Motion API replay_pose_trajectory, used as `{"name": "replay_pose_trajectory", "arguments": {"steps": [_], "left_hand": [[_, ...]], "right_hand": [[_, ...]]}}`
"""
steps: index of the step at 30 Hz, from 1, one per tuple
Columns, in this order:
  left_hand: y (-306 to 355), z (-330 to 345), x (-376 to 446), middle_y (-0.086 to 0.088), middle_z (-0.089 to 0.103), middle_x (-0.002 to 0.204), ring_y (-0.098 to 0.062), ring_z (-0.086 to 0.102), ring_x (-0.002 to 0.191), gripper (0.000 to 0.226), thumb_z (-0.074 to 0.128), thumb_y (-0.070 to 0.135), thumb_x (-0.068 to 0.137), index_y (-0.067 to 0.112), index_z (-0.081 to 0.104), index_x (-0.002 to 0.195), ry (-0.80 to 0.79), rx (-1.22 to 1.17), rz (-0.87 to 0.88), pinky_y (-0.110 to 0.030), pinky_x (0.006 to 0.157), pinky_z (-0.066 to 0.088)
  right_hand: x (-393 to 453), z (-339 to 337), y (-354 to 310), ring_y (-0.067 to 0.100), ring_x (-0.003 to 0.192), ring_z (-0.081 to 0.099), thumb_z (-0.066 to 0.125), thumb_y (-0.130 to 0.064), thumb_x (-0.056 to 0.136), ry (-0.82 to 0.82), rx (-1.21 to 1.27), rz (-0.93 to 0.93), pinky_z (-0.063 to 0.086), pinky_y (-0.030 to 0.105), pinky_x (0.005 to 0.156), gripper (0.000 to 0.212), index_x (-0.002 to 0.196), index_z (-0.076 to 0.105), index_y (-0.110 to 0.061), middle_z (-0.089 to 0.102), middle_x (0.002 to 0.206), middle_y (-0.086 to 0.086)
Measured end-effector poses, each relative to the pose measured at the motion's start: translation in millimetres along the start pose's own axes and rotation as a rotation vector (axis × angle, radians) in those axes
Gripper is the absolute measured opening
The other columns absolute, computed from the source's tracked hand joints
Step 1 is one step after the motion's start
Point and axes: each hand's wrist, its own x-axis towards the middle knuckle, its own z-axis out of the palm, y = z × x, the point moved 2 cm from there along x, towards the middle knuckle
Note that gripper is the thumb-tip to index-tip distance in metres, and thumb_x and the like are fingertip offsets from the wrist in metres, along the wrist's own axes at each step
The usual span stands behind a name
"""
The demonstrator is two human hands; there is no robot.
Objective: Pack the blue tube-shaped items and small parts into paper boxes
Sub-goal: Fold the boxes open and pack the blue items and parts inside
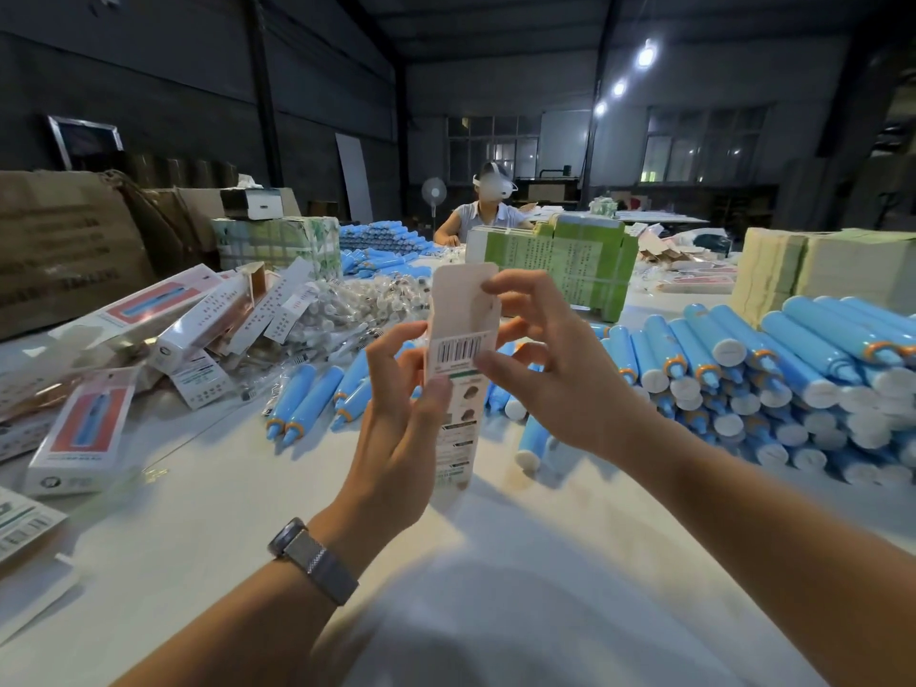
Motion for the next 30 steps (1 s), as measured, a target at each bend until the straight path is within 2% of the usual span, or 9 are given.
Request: {"name": "replay_pose_trajectory", "arguments": {"steps": [2,5,7,11,13,16,18,24,30], "left_hand": [[3,0,2,-0.002,0.068,0.113,-0.024,0.067,0.095,0.023,0.040,0.040,0.101,0.047,0.040,0.123,0.032,-0.001,0.016,-0.038,0.077,0.055],[5,-1,3,0.000,0.068,0.111,-0.027,0.068,0.092,0.029,0.038,0.035,0.103,0.048,0.038,0.129,0.054,0.034,0.052,-0.054,0.075,0.057],[5,-2,3,-0.002,0.068,0.111,-0.027,0.069,0.092,0.034,0.039,0.034,0.103,0.049,0.037,0.134,0.042,0.045,0.049,-0.057,0.076,0.057],[5,-4,3,0.004,0.069,0.111,-0.019,0.068,0.092,0.037,0.038,0.036,0.103,0.055,0.041,0.135,0.035,0.070,0.038,-0.041,0.075,0.058],[6,-4,2,0.008,0.068,0.109,-0.013,0.067,0.088,0.033,0.036,0.037,0.103,0.055,0.045,0.129,0.044,0.076,0.040,-0.032,0.070,0.056],[7,-3,2,0.006,0.068,0.104,-0.016,0.066,0.082,0.030,0.036,0.037,0.102,0.054,0.048,0.123,0.046,0.080,0.028,-0.034,0.066,0.057],[8,-3,2,0.005,0.068,0.102,-0.016,0.066,0.080,0.029,0.036,0.036,0.102,0.054,0.048,0.122,0.041,0.078,0.022,-0.034,0.066,0.058],[11,-4,5,0.008,0.069,0.101,-0.013,0.067,0.081,0.029,0.039,0.033,0.101,0.052,0.050,0.120,0.012,0.067,0.022,-0.026,0.065,0.054],[13,-8,10,0.001,0.069,0.100,-0.017,0.066,0.083,0.025,0.042,0.035,0.098,0.051,0.053,0.114,-0.036,0.069,-0.004,-0.029,0.068,0.054]], "right_hand": [[0,0,0,0.011,0.083,0.061,0.067,-0.012,0.087,-0.005,0.067,-0.004,0.055,0.034,0.066,0.045,0.112,0.040,-0.038,0.064,0.113,-0.008],[-1,1,-2,0.020,0.085,0.060,0.065,-0.016,0.085,-0.013,0.115,-0.006,0.053,0.038,0.068,0.040,0.110,0.040,-0.033,0.066,0.112,-0.005],[-2,1,-2,0.022,0.087,0.059,0.064,-0.016,0.086,-0.020,0.125,0.004,0.052,0.040,0.071,0.037,0.109,0.039,-0.031,0.068,0.113,-0.002],[-3,3,-2,0.023,0.085,0.059,0.067,-0.018,0.084,-0.013,0.157,0.007,0.051,0.044,0.073,0.038,0.107,0.039,-0.029,0.069,0.114,-0.001],[-3,4,-2,0.018,0.081,0.059,0.069,-0.019,0.082,0.001,0.174,0.015,0.051,0.039,0.070,0.038,0.105,0.041,-0.030,0.069,0.111,-0.007],[-3,5,2,0.006,0.078,0.058,0.071,-0.019,0.080,0.023,0.211,0.032,0.049,0.027,0.067,0.036,0.102,0.046,-0.030,0.066,0.100,-0.023],[-4,5,4,0.005,0.078,0.057,0.071,-0.019,0.080,0.031,0.218,0.039,0.048,0.027,0.067,0.034,0.102,0.048,-0.030,0.065,0.097,-0.026],[-5,4,6,0.006,0.080,0.057,0.069,-0.017,0.080,0.038,0.226,0.036,0.051,0.042,0.072,0.026,0.100,0.056,-0.028,0.065,0.095,-0.024],[-5,2,8,0.009,0.080,0.057,0.069,-0.015,0.080,0.028,0.242,0.035,0.050,0.051,0.072,0.022,0.097,0.060,-0.026,0.065,0.093,-0.019]]}}
